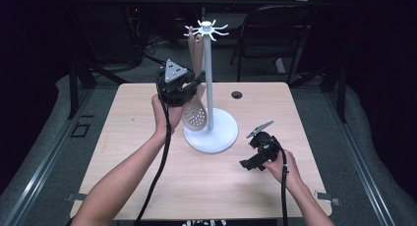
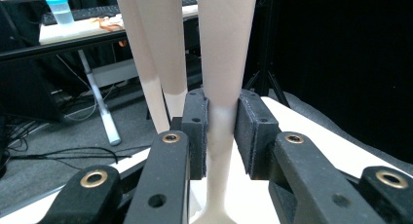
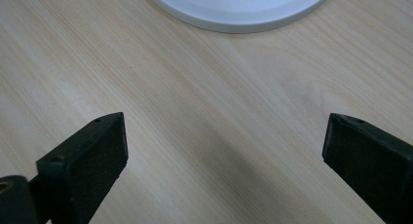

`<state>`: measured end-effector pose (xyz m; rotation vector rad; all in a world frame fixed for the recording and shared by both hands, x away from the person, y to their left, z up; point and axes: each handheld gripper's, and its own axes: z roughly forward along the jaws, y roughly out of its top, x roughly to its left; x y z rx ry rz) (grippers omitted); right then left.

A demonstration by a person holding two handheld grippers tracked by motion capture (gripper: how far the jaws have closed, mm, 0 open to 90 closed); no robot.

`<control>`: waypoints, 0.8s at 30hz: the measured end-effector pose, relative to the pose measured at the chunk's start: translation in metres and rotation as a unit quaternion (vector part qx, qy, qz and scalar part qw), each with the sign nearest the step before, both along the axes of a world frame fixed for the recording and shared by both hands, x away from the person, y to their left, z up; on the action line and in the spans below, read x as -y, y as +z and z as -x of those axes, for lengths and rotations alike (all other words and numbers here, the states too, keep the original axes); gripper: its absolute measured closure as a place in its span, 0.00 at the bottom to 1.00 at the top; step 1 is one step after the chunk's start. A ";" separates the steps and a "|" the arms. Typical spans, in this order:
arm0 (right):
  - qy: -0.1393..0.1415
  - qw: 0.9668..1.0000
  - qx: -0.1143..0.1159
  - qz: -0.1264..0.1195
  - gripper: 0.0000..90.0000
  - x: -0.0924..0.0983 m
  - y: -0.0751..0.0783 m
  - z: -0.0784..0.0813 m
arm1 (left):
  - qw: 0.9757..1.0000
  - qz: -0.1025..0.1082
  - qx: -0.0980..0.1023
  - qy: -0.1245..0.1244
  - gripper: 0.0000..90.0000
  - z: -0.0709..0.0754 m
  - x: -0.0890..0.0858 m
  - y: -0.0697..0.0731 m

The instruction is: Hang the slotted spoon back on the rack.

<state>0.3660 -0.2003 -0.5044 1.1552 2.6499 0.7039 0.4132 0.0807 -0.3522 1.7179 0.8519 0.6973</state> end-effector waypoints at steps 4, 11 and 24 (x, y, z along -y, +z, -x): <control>-0.001 1.000 0.000 0.003 0.03 -0.001 0.000 0.000 | 1.000 0.002 -0.004 -0.001 0.84 -0.003 0.002 -0.003; 0.001 1.000 -0.003 0.002 0.03 -0.001 0.000 0.000 | 1.000 0.005 -0.003 -0.004 0.83 -0.005 0.002 -0.004; 0.002 1.000 -0.004 0.003 0.03 -0.001 0.000 0.000 | 1.000 0.017 0.005 -0.021 0.82 -0.003 0.001 -0.010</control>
